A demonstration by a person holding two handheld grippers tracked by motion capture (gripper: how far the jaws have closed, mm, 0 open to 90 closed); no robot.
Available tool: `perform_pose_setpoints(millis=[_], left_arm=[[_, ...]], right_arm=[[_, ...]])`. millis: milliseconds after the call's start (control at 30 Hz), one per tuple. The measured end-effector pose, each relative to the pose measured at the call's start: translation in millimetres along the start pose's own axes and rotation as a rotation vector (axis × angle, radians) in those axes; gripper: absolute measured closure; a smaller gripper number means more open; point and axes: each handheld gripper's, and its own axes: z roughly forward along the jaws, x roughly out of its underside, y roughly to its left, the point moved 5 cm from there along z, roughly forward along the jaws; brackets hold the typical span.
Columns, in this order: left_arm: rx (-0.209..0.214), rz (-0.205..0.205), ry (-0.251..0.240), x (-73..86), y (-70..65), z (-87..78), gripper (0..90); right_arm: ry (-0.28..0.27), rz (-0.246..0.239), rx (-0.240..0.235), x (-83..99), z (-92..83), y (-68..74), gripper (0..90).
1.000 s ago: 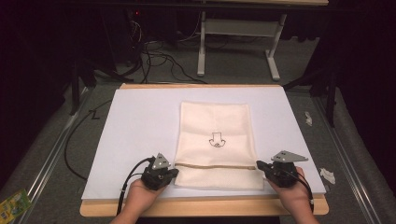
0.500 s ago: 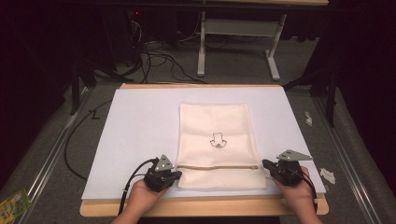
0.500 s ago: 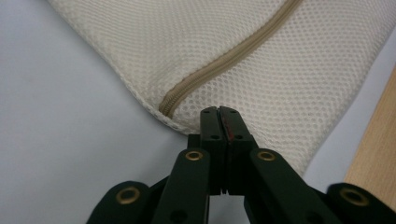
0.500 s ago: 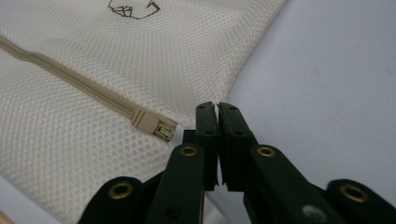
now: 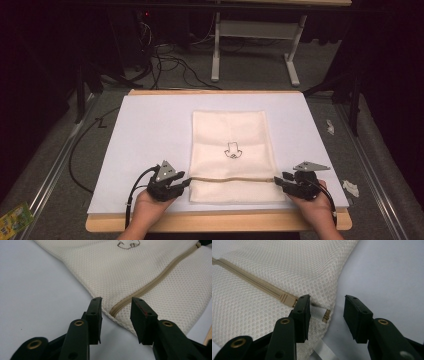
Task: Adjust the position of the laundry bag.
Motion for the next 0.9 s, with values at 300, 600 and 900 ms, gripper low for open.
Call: perform_pose_setpoints(millis=[300,600,900], left_arm=[[-0.019,-0.089,-0.070,-0.9,9.2,-5.2,46.7],[-0.018,-0.106,-0.087,-1.5,8.0,-2.8,45.3],[-0.018,-0.145,-0.039,-3.7,3.4,8.7,39.9]], right_arm=[[0.011,-0.031,-0.008,0.1,0.4,6.5,73.5],[0.033,-0.085,-0.012,-2.2,0.8,12.1,84.5],[-0.024,-0.105,-0.006,-11.4,-5.7,11.0,84.8]])
